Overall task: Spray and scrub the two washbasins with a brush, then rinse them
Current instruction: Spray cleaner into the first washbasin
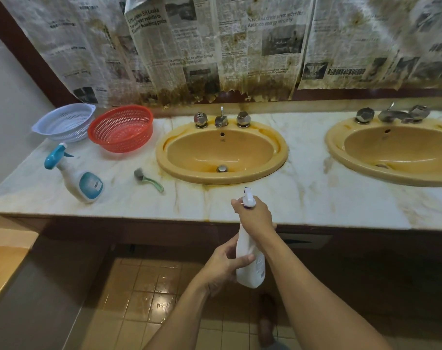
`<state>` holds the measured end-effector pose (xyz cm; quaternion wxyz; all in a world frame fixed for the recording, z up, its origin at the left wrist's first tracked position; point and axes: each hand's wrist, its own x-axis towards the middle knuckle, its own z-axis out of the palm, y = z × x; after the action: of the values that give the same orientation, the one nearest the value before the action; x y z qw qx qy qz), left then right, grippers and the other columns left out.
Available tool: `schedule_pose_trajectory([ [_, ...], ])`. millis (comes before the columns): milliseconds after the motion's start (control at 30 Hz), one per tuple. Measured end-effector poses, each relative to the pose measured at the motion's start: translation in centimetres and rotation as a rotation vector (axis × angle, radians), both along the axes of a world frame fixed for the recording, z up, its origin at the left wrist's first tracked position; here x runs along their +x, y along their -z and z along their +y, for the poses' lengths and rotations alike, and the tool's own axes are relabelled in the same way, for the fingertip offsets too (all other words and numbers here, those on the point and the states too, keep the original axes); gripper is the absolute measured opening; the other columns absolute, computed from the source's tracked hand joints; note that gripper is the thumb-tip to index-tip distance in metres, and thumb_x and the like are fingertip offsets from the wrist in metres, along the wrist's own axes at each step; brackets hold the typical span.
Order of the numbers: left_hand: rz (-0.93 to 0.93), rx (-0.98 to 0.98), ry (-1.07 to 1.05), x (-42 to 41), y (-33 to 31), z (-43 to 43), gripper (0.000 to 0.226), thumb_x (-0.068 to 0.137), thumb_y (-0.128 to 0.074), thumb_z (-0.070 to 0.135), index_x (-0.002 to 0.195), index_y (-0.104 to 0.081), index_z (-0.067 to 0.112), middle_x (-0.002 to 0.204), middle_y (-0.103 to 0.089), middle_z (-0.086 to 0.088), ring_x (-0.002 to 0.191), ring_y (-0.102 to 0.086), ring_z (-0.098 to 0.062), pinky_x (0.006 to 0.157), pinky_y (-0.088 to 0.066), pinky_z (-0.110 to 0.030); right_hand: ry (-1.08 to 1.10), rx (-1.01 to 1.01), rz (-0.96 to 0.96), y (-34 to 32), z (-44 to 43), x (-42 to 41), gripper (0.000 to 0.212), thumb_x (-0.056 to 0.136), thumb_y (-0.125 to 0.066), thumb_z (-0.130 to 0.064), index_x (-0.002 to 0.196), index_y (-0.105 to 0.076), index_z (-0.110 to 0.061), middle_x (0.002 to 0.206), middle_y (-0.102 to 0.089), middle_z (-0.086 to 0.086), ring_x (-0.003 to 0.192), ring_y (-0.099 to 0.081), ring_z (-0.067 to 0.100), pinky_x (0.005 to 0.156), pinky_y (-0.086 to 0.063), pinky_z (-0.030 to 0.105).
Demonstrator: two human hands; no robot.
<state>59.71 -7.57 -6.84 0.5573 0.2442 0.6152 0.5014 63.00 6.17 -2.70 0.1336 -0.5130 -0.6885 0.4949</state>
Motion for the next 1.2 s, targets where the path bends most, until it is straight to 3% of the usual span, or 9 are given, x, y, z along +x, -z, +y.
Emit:
schedule_pose_trajectory([
  [200,0.107,-0.019,0.017,-0.3,-0.2,1.0,0.071,0.078,-0.083,0.053,0.141,-0.051,0.055,0.131,-0.065,0.012,0.124,-0.061,-0.021,0.096,-0.059,-0.051,0.109,-0.107,0.049,-0.1,1.0,0.1,0.032,0.090,-0.060,-0.052,0.077,-0.060,-0.023,0.081,-0.066,0.001,0.087,-0.064,0.025,0.095,-0.050,0.055],
  [433,0.148,-0.032,0.051,-1.2,-0.7,2.0,0.069,0.080,-0.082,0.050,0.140,-0.050,0.060,0.129,-0.065,0.019,0.123,-0.060,-0.020,0.096,-0.059,-0.050,0.098,-0.136,0.127,0.1,2.3,-0.2,0.036,0.089,-0.058,-0.055,0.091,-0.067,-0.020,0.088,-0.071,-0.005,0.092,-0.063,0.019,0.098,-0.047,0.055],
  [567,0.202,-0.026,0.101,-1.5,-1.2,3.5,0.070,0.080,-0.082,0.054,0.142,-0.051,0.056,0.135,-0.063,0.020,0.128,-0.057,-0.014,0.107,-0.050,-0.051,0.243,-0.170,0.148,0.4,4.0,0.3,0.027,0.092,-0.061,-0.050,0.086,-0.063,-0.024,0.085,-0.070,0.001,0.091,-0.064,0.025,0.098,-0.048,0.054],
  [700,0.243,-0.047,0.156,-1.9,-1.5,5.0,0.069,0.083,-0.081,0.051,0.144,-0.049,0.054,0.137,-0.060,0.025,0.126,-0.056,-0.007,0.106,-0.048,-0.041,0.349,-0.269,0.210,0.4,5.5,1.6,0.040,0.093,-0.063,-0.048,0.117,-0.069,-0.017,0.088,-0.069,0.001,0.091,-0.064,0.023,0.091,-0.053,0.044],
  [800,0.249,-0.047,0.181,-1.8,-1.4,6.0,0.073,0.079,-0.081,0.057,0.144,-0.049,0.055,0.137,-0.060,0.023,0.128,-0.056,-0.011,0.110,-0.048,-0.048,0.304,-0.293,0.282,0.7,6.6,2.3,0.042,0.093,-0.066,-0.046,0.117,-0.069,-0.011,0.083,-0.072,-0.004,0.086,-0.064,0.017,0.086,-0.053,0.040],
  [900,0.222,-0.046,0.193,-1.5,-1.2,6.7,0.075,0.078,-0.082,0.056,0.145,-0.048,0.055,0.137,-0.060,0.021,0.128,-0.057,-0.012,0.108,-0.050,-0.050,0.279,-0.312,0.331,0.8,7.6,2.6,0.039,0.092,-0.068,-0.046,0.121,-0.067,-0.019,0.080,-0.074,-0.008,0.080,-0.064,0.014,0.077,-0.053,0.035],
  [1000,0.201,-0.042,0.210,-1.2,-1.1,7.4,0.070,0.083,-0.083,0.046,0.143,-0.048,0.054,0.135,-0.062,0.022,0.125,-0.059,-0.008,0.109,-0.050,-0.048,0.332,-0.284,0.265,0.8,8.4,2.8,0.026,0.091,-0.066,-0.046,0.101,-0.066,-0.021,0.067,-0.065,-0.006,0.072,-0.059,0.015,0.070,-0.046,0.031],
  [1100,0.205,-0.051,0.234,-1.4,-1.3,8.1,0.068,0.083,-0.083,0.046,0.142,-0.050,0.055,0.133,-0.063,0.023,0.124,-0.059,-0.006,0.109,-0.050,-0.048,0.407,-0.308,0.241,0.9,8.8,2.8,0.036,0.090,-0.068,-0.044,0.073,-0.060,-0.013,0.062,-0.059,-0.003,0.067,-0.054,0.019,0.065,-0.042,0.031],
  [1200,0.215,-0.043,0.274,-1.8,-1.4,8.7,0.069,0.078,-0.082,0.054,0.140,-0.050,0.057,0.134,-0.063,0.023,0.125,-0.060,-0.008,0.108,-0.051,-0.049,0.389,-0.292,0.252,1.1,9.2,2.7,0.034,0.090,-0.067,-0.045,0.083,-0.068,-0.012,0.060,-0.064,-0.005,0.075,-0.060,0.019,0.074,-0.048,0.035],
])
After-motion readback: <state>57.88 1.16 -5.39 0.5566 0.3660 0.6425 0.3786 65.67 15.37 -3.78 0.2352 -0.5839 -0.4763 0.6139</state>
